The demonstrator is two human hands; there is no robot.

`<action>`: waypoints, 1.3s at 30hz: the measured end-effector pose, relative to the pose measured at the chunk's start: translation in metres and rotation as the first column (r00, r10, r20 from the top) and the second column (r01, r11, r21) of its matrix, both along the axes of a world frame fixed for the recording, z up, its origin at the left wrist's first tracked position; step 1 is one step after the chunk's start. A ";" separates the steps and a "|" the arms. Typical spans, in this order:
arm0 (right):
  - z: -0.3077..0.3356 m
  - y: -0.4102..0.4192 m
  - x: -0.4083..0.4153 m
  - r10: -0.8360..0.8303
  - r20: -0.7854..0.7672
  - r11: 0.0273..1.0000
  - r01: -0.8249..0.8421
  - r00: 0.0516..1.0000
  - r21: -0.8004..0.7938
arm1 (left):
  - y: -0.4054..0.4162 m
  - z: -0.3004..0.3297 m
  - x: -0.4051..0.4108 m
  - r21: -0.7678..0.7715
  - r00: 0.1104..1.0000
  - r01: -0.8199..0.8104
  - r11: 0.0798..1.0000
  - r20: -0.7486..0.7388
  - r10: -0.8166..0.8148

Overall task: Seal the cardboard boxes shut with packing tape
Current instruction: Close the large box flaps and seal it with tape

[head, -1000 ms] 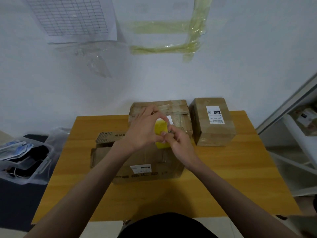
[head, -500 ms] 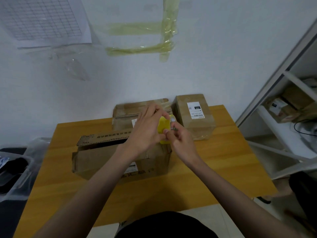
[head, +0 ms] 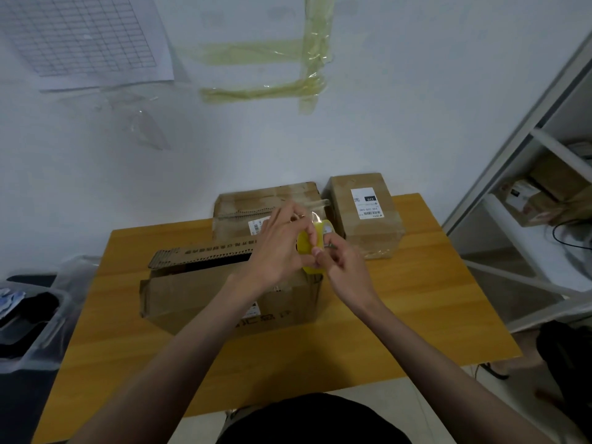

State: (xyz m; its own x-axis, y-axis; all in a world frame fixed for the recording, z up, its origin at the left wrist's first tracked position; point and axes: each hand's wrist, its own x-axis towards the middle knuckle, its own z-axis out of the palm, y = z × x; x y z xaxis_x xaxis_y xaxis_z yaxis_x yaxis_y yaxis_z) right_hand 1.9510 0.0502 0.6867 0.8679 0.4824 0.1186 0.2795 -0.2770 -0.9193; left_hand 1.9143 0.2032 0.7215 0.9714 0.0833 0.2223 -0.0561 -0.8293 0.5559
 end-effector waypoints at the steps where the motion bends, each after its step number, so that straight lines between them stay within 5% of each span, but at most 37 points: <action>1: 0.001 0.000 0.000 -0.002 0.004 1.000 0.002 1.000 -0.001 | 0.000 0.000 -0.001 0.013 1.000 -0.009 1.000 0.011 0.008; 12: 0.011 -0.003 -0.004 0.032 -0.048 0.999 -0.031 0.998 0.017 | 0.005 0.007 -0.006 0.149 0.999 -0.045 0.988 0.027 0.041; 18: 0.011 -0.008 0.001 0.073 0.045 0.995 -0.070 0.996 -0.072 | 0.022 0.019 0.003 0.048 0.999 0.037 0.998 0.038 -0.039; 30: 0.010 -0.014 0.012 0.185 0.074 0.974 -0.173 0.980 -0.146 | 0.026 0.019 0.019 0.227 0.985 0.076 0.971 0.137 -0.109; 39: 0.022 -0.017 0.011 0.229 -0.069 0.973 -0.228 0.971 0.022 | 0.028 0.005 0.023 0.316 0.982 0.059 0.947 0.153 -0.112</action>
State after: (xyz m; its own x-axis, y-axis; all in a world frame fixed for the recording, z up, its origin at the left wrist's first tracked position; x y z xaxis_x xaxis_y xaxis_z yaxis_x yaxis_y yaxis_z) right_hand 1.9619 0.0334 0.7084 0.7412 0.6677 0.0692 0.2681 -0.1999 -0.9424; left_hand 1.9373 0.2313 0.7267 0.9187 -0.0966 0.3829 -0.2037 -0.9465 0.2502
